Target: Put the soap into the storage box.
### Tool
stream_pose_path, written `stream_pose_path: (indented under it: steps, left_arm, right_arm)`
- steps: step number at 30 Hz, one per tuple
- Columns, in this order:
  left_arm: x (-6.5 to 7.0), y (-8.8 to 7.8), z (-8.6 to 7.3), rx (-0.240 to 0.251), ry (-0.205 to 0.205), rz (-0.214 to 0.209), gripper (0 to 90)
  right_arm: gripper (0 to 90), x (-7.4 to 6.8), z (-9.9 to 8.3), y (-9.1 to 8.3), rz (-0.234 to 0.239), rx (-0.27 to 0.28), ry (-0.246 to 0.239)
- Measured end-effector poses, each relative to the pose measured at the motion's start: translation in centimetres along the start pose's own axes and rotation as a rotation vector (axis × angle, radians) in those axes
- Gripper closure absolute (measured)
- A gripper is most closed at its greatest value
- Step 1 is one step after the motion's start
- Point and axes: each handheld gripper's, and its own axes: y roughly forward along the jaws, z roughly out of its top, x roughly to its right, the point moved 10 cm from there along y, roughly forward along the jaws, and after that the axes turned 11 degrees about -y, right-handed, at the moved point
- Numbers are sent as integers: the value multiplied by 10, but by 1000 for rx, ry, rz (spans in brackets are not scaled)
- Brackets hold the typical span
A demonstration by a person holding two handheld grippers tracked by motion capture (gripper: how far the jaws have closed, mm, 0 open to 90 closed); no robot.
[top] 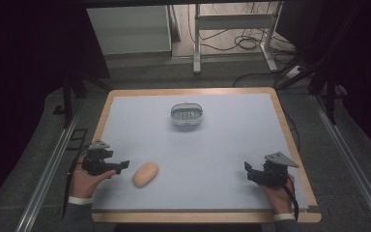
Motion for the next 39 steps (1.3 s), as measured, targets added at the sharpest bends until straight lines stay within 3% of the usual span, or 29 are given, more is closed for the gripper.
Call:
stream_pose_path:
  steps: [10, 22, 29, 39]
  left_arm:
    - [-2, -2, 3, -8, -4, 13, 171]
    - [4, -12, 8, -55, 32, 16, 190]
    - [16, -17, 14, -83, 79, 0, 196]
    - [30, -15, 17, -110, 115, -6, 194]
  right_arm:
    - [85, 1, 0, 0, 7, 5, 19]
    - [85, 1, -1, 0, -3, -2, 12]
    - [86, 2, 0, -1, -17, 7, 15]
    - [87, 3, 0, -2, -20, 8, 22]
